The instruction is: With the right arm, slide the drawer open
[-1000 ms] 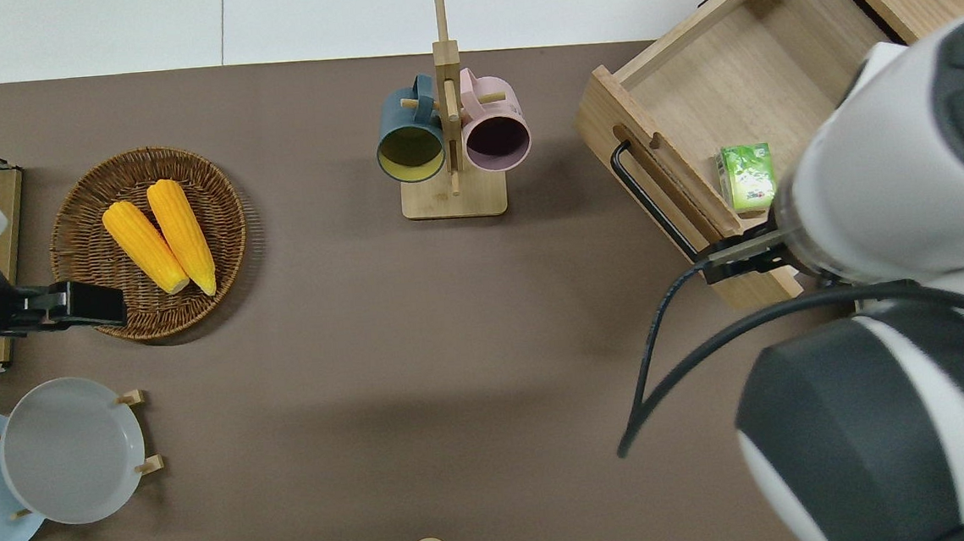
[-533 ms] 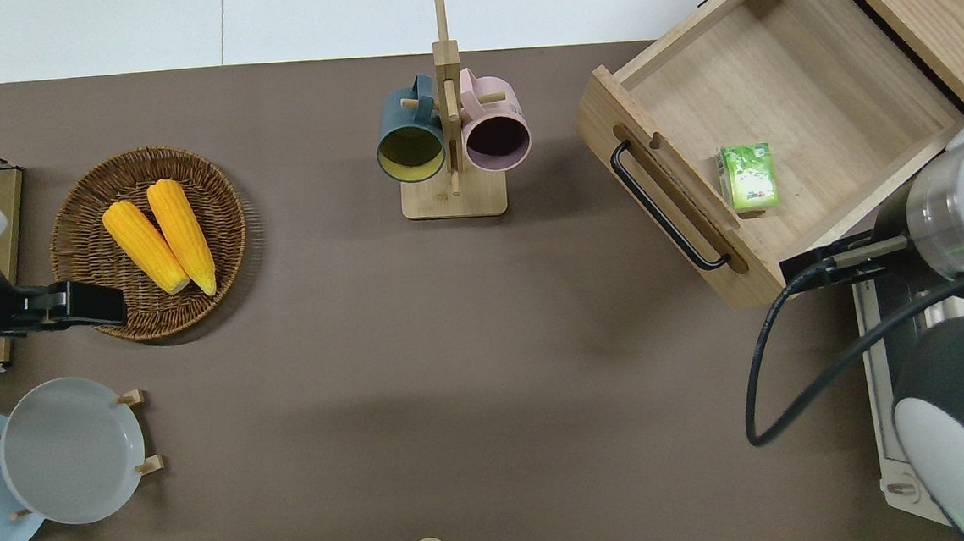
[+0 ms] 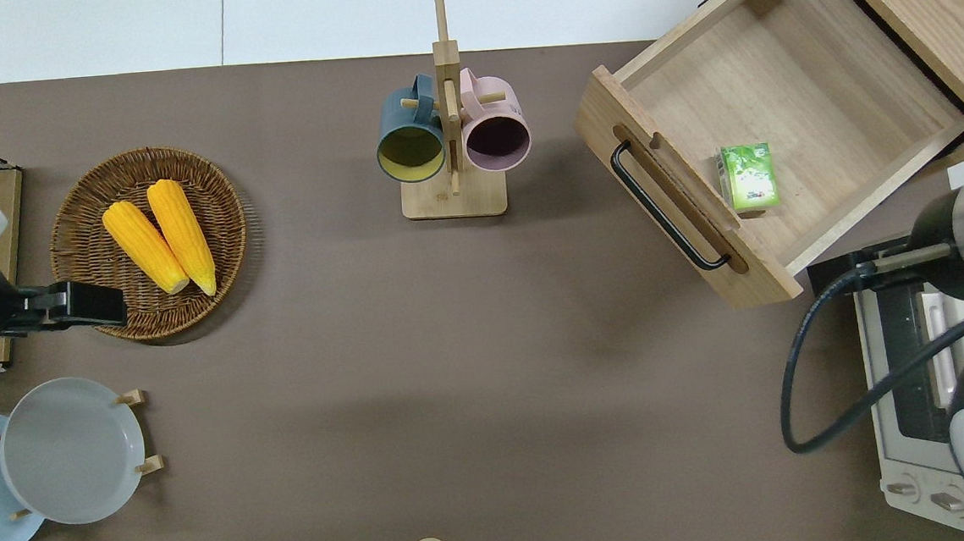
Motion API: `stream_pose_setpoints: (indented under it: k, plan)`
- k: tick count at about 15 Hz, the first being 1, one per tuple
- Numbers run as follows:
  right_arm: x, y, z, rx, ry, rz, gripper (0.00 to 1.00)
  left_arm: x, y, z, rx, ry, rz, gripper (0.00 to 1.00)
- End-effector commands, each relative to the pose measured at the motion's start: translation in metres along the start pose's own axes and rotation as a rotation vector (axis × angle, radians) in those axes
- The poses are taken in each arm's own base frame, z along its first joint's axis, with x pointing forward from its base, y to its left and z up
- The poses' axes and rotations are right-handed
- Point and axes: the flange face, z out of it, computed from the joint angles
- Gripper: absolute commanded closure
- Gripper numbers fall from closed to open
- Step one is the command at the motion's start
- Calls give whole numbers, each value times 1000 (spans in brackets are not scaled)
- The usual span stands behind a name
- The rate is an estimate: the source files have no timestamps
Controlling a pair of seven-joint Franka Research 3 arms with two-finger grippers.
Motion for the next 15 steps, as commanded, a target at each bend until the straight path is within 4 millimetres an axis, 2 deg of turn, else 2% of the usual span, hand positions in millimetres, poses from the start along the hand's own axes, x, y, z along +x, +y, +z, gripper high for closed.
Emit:
stream_pose_setpoints:
  k: [1, 7, 9, 15]
  plan:
    - [-6, 10, 1, 54, 9, 3, 15, -4, -2, -4, 12, -2, 1, 2]
    - [-5, 10, -6, 59, 1, 4, 15, -4, -2, -4, 12, -3, 1, 5]
    - [-4, 4, -13, 68, 5, -5, 15, -4, -2, -4, 12, -3, 1, 2]
    - [-4, 18, -12, 118, -7, 23, 15, -4, -2, -4, 12, -3, 1, 5]
